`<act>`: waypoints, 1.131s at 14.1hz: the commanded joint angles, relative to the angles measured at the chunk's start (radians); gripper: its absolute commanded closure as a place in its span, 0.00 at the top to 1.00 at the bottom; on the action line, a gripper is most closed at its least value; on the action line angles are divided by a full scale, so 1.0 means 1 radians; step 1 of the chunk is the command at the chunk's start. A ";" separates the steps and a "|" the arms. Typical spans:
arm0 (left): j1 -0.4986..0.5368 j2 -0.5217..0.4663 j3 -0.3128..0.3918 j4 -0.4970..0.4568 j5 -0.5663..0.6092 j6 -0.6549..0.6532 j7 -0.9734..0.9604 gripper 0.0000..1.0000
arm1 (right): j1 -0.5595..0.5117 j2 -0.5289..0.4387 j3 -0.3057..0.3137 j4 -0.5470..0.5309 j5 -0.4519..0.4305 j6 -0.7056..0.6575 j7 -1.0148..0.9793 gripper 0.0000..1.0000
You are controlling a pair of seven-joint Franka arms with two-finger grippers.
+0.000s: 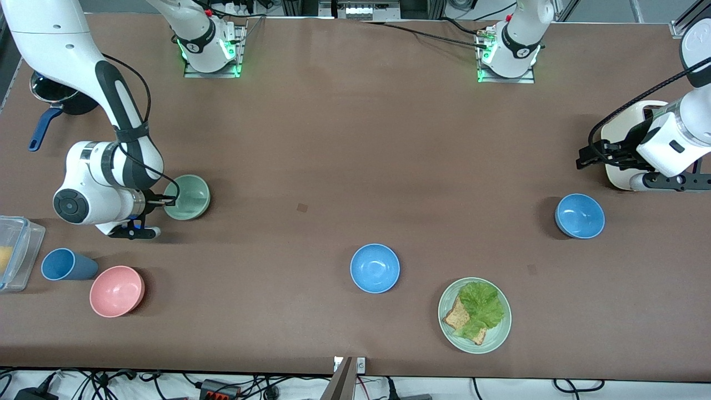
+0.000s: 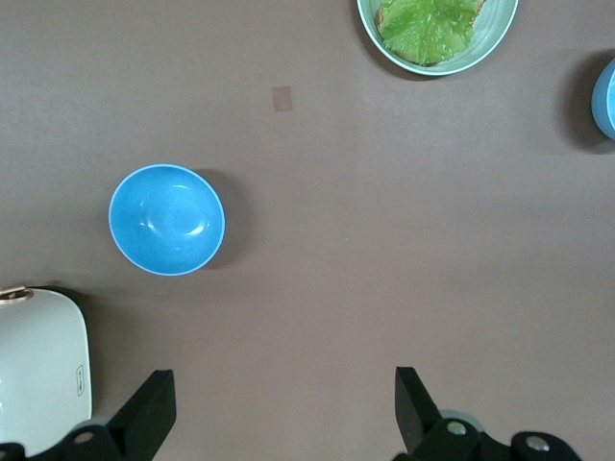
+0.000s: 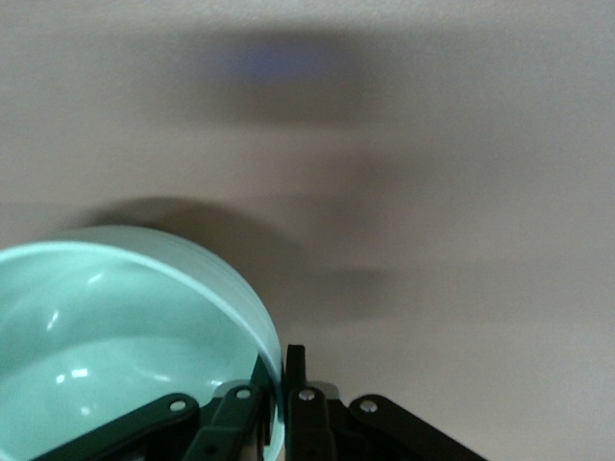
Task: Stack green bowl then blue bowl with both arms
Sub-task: 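Lift the green bowl with the right gripper toward the table center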
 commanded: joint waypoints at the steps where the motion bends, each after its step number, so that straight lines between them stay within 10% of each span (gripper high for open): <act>1: 0.001 0.011 -0.002 0.030 0.003 -0.023 0.007 1.00 | -0.001 -0.027 0.017 -0.013 0.016 0.004 0.004 0.00; 7: 0.002 0.011 -0.001 0.028 0.003 -0.024 0.007 1.00 | 0.062 -0.050 0.172 0.099 0.047 -0.025 0.138 0.00; 16: 0.007 0.014 -0.001 0.028 0.003 -0.024 0.008 1.00 | 0.346 -0.024 0.176 0.137 0.053 0.039 0.389 0.00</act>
